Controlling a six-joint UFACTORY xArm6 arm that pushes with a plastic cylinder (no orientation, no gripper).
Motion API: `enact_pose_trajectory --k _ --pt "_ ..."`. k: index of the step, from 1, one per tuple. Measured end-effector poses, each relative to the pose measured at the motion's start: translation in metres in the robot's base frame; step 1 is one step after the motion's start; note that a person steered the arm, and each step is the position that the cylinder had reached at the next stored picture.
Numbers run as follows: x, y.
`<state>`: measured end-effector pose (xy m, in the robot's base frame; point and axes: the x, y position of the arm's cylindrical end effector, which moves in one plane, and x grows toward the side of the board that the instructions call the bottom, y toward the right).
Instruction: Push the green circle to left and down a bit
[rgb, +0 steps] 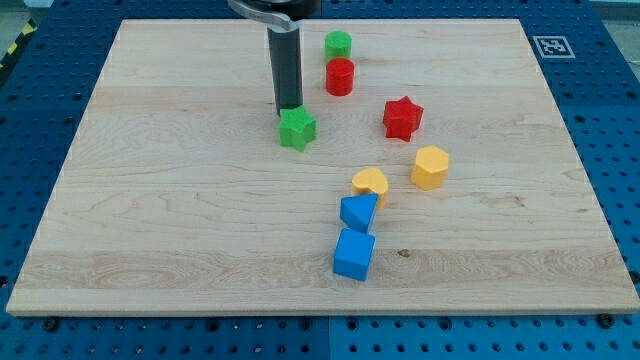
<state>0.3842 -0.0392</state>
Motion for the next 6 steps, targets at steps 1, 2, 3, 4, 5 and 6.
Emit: enact_pose_trajectory --k 1,2,3,4,5,6 --pt "0.0 0.026" --pt "-0.02 0.036" --pt "-0.067 0.02" --pt "-0.113 0.009" --pt "-0.163 0.047" --pt "-0.176 0.116"
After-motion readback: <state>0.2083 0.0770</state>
